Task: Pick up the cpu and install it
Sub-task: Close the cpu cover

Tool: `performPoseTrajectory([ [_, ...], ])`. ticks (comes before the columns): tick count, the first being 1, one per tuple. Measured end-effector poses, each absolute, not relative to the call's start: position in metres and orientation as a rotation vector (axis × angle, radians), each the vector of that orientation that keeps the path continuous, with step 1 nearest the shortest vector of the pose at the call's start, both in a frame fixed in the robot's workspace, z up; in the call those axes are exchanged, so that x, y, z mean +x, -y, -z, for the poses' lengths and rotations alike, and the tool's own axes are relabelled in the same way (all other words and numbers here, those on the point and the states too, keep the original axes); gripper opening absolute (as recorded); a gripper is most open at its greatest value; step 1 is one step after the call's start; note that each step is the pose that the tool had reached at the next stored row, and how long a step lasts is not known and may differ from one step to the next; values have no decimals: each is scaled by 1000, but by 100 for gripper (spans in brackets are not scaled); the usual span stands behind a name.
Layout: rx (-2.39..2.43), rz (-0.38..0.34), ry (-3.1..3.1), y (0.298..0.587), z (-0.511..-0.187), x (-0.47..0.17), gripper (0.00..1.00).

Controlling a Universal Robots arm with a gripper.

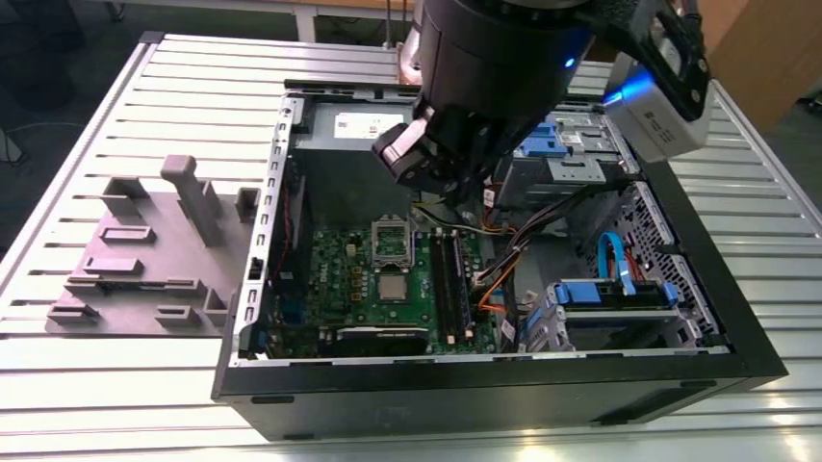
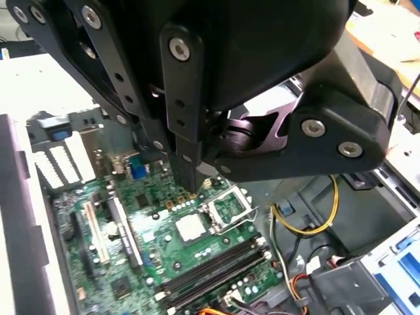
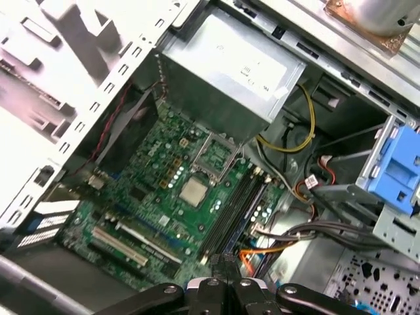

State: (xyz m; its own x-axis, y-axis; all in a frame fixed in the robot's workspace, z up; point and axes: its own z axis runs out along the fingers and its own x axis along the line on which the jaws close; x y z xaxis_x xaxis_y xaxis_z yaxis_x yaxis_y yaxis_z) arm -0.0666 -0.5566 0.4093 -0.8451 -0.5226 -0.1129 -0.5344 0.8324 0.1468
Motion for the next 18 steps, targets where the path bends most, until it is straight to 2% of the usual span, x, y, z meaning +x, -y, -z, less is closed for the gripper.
performPoseTrajectory([
  [9, -850, -266, -2942, 539, -393, -65, 10],
  [18, -850, -266, -2942, 538, -390, -65, 10],
])
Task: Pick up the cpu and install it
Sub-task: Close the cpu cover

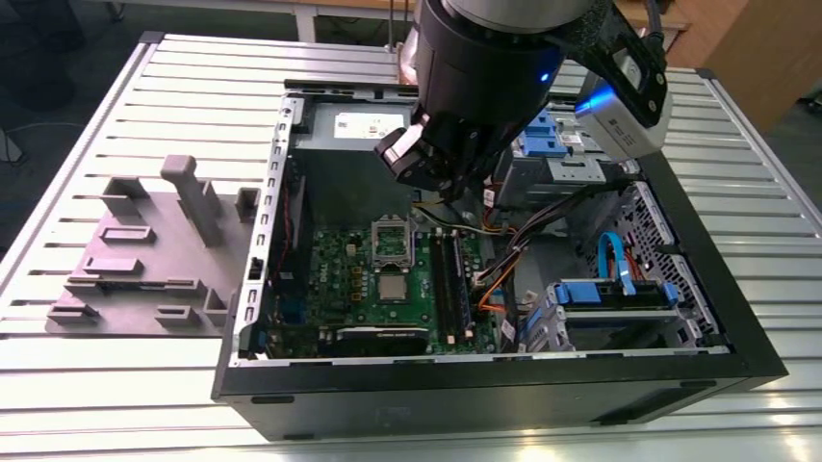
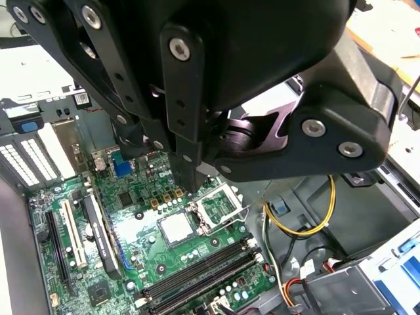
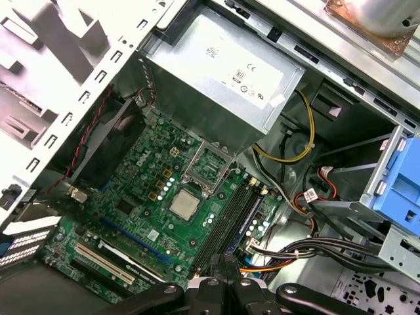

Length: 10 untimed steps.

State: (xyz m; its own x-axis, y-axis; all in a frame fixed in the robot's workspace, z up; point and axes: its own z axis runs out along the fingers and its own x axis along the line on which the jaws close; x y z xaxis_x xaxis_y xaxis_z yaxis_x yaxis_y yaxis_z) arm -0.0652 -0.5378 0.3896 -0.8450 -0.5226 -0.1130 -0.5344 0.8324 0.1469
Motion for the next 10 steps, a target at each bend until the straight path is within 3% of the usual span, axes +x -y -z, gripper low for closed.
performPoseTrajectory([
  [10, -849, -266, -2942, 538, -389, -65, 10],
])
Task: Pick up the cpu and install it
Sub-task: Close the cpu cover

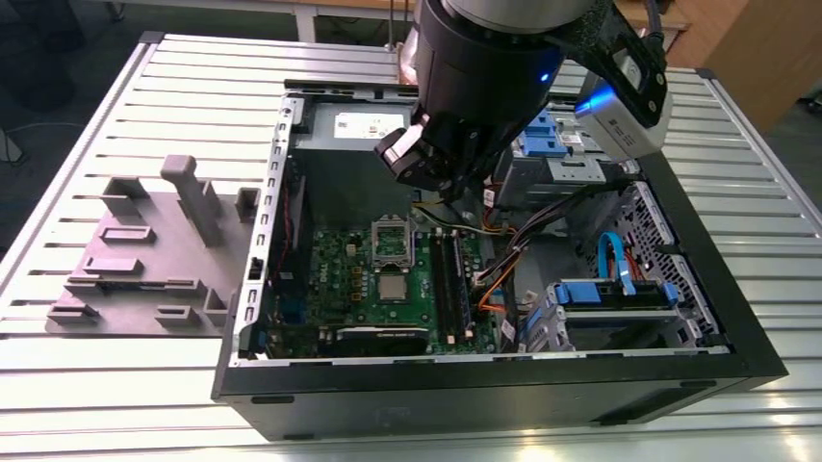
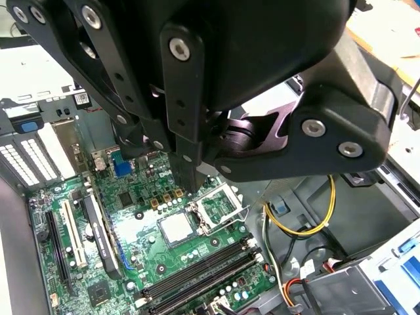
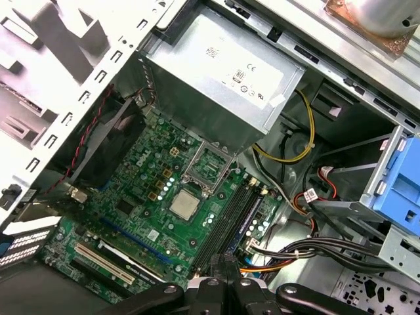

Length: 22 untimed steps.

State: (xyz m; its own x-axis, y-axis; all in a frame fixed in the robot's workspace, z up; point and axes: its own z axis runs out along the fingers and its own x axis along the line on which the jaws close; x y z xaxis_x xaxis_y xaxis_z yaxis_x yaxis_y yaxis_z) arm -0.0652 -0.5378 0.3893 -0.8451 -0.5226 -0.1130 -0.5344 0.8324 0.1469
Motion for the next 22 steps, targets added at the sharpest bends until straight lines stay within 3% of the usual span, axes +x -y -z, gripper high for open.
performPoseTrajectory([
  [22, -850, -267, -2942, 536, -360, -65, 10],
])
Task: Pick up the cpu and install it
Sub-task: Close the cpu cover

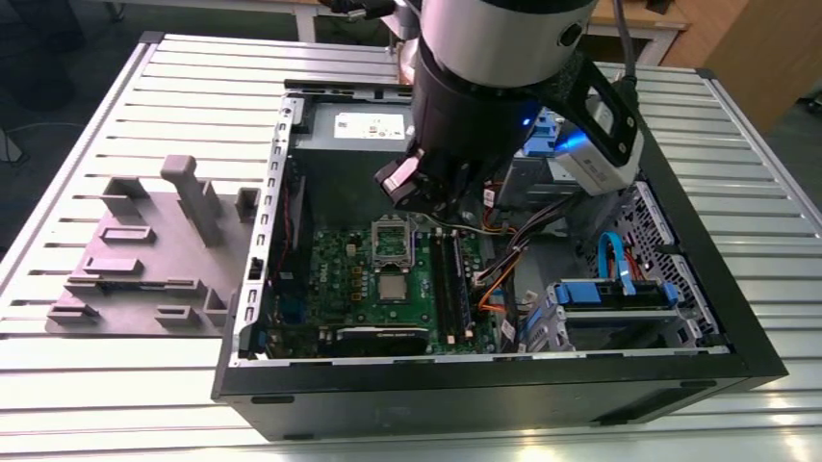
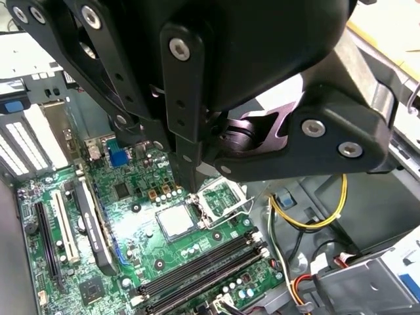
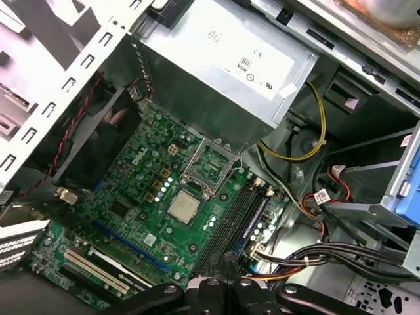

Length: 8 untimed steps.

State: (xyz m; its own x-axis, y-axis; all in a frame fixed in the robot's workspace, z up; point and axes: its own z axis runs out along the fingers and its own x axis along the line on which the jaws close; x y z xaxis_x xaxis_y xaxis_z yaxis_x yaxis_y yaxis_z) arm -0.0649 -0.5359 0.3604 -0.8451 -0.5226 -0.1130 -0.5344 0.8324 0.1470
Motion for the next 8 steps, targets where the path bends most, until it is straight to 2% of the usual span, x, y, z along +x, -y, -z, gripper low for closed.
performPoseTrajectory([
  [8, -850, -266, -2942, 535, -346, -65, 10],
])
